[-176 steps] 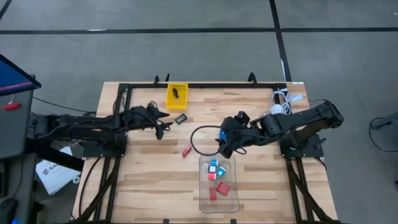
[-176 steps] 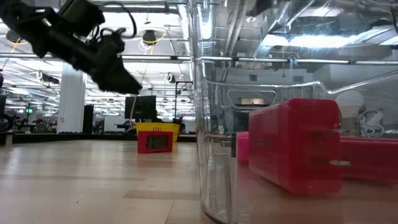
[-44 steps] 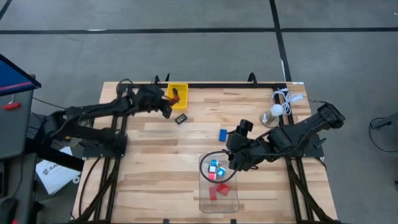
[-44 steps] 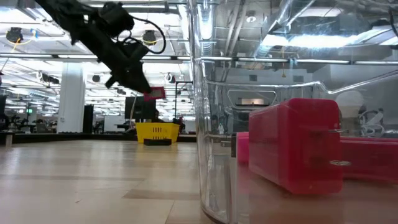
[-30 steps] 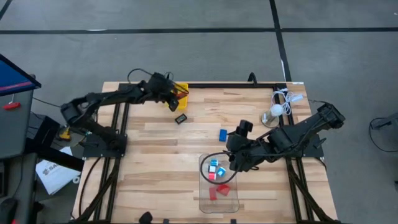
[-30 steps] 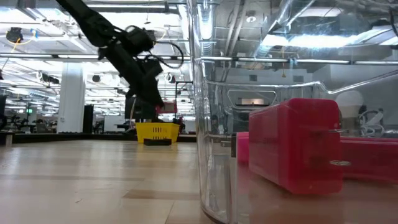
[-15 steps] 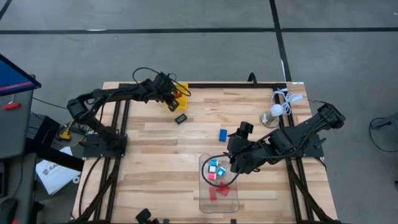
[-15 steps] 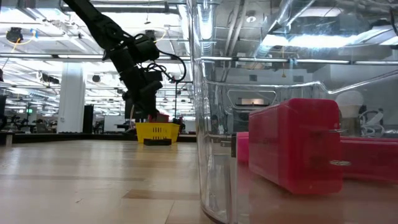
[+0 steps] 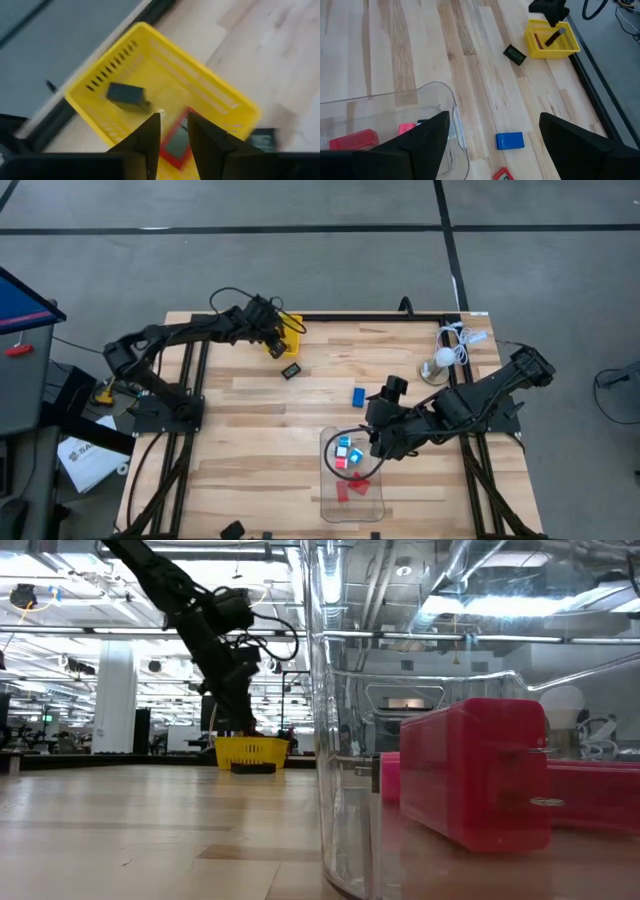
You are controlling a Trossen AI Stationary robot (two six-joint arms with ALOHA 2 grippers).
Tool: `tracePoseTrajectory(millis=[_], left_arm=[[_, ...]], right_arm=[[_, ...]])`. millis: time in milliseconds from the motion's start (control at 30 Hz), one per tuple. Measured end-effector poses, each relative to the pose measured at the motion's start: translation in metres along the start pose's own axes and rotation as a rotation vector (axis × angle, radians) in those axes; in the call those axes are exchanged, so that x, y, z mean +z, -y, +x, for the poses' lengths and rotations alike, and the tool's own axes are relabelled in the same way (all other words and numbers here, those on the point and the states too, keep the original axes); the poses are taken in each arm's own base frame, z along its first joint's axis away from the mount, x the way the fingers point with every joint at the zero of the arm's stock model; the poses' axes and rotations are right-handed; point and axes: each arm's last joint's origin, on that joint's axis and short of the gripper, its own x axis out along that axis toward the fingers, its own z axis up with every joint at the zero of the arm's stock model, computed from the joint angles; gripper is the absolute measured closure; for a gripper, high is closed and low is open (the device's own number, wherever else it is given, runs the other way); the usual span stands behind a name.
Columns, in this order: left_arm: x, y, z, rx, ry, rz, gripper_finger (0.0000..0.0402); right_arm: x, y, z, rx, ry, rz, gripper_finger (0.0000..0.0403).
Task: Pick & Place Office items
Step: Put the black digital clock into the yellow bin
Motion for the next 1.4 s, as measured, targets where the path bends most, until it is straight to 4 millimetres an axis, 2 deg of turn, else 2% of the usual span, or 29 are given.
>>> tracePoseTrajectory(millis=[133, 267, 367, 533, 667, 833, 967, 1067, 1400], left_arm=[[-0.018, 0.024, -0.02, -0.093, -0.011, 0.004, 0.0281], [-0.057, 0.06, -0.036, -0.137, -0.03, 0.046, 0.025], [-0.076, 0.079, -0.047, -0.186, 0.0, 0.033, 0.0221], [-0.1, 0.102, -0.051, -0.273, 0.043, 0.028, 0.0176], [-0.112, 0.109, -0.047, -0.269, 0.018, 0.063, 0.0166], [-0.107, 0.109, -0.046, -0.294, 0.05, 0.029, 0.0163], [-0.094, 0.094, -0.04, -0.289, 0.044, -0.113, 0.0145], [-0.087, 0.087, -0.031, -0.248, -0.007, -0.142, 0.0129], [-0.055, 0.098, 0.004, -0.105, -0.217, -0.005, 0.0124]], right_arm=[[-0.004, -0.001, -0.002, -0.012, -0.016, -0.003, 0.0101], [-0.008, -0.004, -0.006, -0.025, -0.019, -0.014, 0.0101], [-0.009, -0.006, -0.008, -0.034, -0.006, -0.022, 0.0101], [-0.008, -0.007, -0.008, -0.029, 0.005, -0.011, 0.0101], [-0.01, -0.01, -0.011, -0.02, 0.011, -0.009, 0.0101], [-0.012, -0.013, -0.014, -0.011, 0.012, -0.02, 0.0101], [-0.012, -0.012, -0.014, -0.018, 0.003, -0.035, 0.0101], [-0.013, -0.011, -0.014, -0.029, 0.004, -0.044, 0.0101], [-0.013, -0.011, -0.014, -0.043, 0.005, -0.063, 0.0101]])
